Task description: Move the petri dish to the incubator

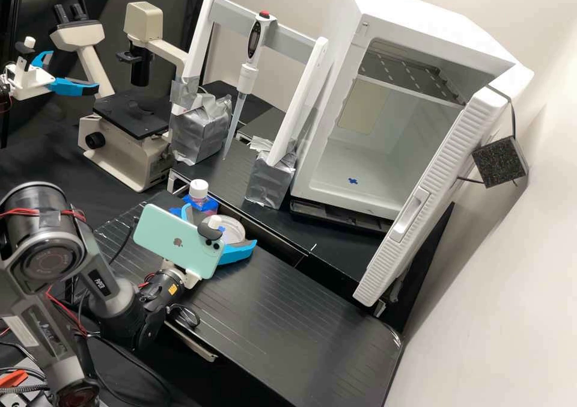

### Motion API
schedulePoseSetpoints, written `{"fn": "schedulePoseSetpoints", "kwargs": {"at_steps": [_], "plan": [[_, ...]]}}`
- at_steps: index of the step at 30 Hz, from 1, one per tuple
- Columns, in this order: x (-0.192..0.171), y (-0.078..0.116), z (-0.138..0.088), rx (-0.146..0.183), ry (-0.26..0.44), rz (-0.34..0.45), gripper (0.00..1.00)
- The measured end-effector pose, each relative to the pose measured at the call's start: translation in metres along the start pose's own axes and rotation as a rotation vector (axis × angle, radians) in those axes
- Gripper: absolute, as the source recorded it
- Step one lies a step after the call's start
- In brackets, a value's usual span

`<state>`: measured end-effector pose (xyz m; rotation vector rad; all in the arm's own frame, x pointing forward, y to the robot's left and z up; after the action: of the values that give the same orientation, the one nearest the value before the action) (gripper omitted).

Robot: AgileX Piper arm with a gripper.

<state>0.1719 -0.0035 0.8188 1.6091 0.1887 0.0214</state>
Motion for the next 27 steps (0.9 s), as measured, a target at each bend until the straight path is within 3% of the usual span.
{"fn": "schedulePoseSetpoints", "kwargs": {"at_steps": [8, 14, 27], "plan": [[-0.0005, 0.0007, 0.0012, -0.042, -0.011, 0.002, 1.00], [-0.0006, 0.0009, 0.0014, -0.056, -0.012, 0.004, 1.00], [-0.0008, 0.0004, 0.0019, -0.130, -0.006, -0.006, 1.00]]}}
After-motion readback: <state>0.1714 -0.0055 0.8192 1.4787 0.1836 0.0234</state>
